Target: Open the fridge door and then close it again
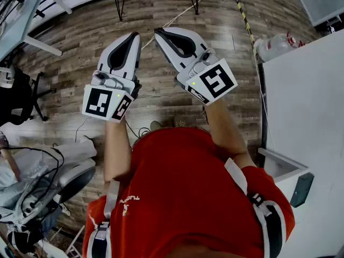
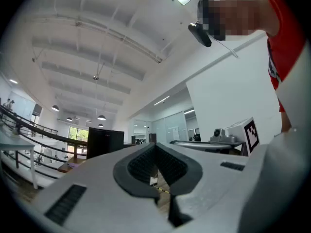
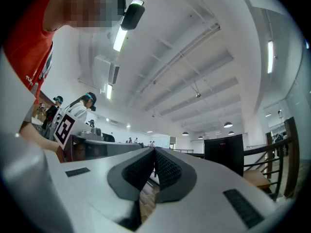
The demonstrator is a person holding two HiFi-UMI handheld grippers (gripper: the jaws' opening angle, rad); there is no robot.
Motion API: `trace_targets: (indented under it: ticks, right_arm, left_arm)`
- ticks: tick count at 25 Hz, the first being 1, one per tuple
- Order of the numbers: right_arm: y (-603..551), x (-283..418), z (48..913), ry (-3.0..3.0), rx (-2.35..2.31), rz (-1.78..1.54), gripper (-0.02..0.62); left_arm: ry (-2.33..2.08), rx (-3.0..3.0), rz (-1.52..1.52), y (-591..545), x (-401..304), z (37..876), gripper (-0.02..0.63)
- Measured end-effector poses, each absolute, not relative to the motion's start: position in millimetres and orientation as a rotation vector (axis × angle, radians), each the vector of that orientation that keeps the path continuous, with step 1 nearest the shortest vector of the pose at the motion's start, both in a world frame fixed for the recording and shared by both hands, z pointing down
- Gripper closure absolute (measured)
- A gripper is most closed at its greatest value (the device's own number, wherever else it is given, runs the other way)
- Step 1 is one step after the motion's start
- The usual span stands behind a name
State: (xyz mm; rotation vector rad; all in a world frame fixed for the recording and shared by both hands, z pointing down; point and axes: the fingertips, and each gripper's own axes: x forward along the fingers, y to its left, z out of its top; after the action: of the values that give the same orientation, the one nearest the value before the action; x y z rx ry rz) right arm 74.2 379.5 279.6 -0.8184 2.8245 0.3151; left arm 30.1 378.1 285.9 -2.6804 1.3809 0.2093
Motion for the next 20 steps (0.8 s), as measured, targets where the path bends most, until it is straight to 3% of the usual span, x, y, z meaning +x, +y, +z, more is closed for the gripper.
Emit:
trace_targets:
  ticks: [20]
  right_arm:
    - [386, 109, 257, 2.827, -0.702, 0.334, 0.571]
  left_arm:
    - [1.444, -2.632, 0.222, 382, 64, 270, 0.597]
